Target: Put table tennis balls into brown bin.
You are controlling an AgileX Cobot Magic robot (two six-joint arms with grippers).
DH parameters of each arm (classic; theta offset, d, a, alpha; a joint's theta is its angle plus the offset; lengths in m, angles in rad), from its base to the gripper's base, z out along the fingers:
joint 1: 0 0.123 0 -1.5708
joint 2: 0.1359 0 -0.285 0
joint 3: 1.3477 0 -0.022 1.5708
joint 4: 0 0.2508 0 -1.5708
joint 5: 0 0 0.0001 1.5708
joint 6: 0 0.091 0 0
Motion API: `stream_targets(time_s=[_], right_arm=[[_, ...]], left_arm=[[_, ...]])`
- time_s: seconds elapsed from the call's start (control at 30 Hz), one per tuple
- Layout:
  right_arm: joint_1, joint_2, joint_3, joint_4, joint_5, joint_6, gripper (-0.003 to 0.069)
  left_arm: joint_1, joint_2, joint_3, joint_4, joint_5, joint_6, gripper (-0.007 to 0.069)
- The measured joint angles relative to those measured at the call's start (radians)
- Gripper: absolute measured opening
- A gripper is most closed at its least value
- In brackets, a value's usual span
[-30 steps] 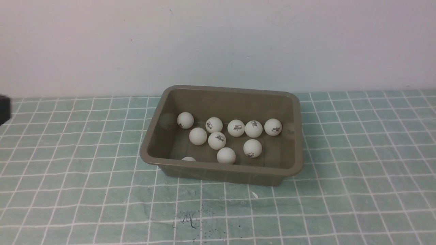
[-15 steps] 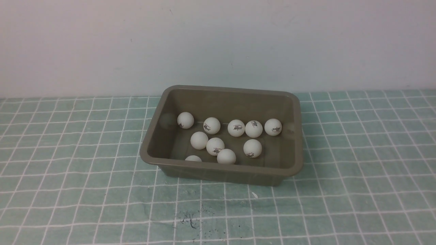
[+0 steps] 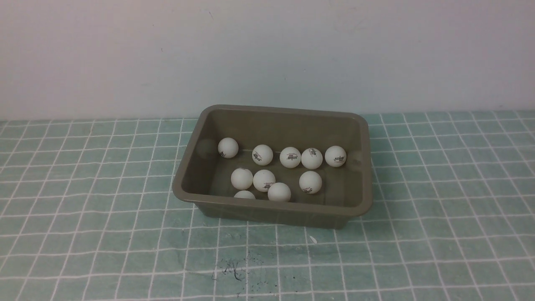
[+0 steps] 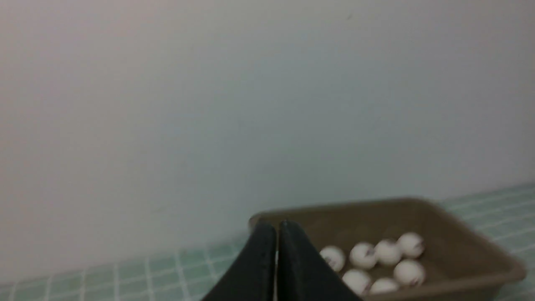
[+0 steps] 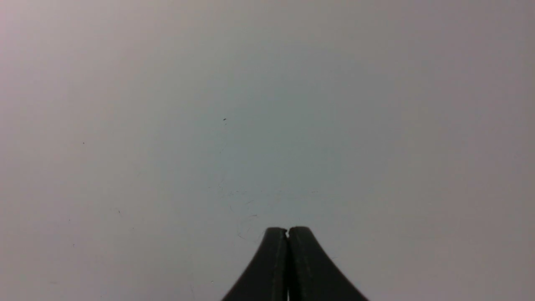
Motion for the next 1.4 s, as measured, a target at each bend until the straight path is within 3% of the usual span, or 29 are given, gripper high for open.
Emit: stream_targets(time_s=[0.07,0.1,0.3,0.47,1.4], right_arm=[[0.000,0.000,0.000,0.000,0.000,-0.003,-0.0015],[0.000,0.000,0.000,0.000,0.000,-0.004,-0.0015],[0.000,0.000,0.000,0.000,0.000,-0.004,-0.0015],[0.000,0.000,0.000,0.000,0.000,-0.004,-0.0015],[0.000,0.000,0.004,-0.002,0.000,-0.005,-0.0015]], left_arm=[[0.146,-0.030,0.140,-0.130,-0.016,0.171,-0.0005],[0.173,-0.036,0.177,-0.157,-0.025,0.206,-0.0005],[0.304,-0.050,0.339,-0.221,-0.033,0.274,-0.0005],[0.311,-0.050,0.342,-0.225,0.061,0.268,-0.0005],[0.312,-0.050,0.342,-0.225,0.063,0.266,-0.0005]])
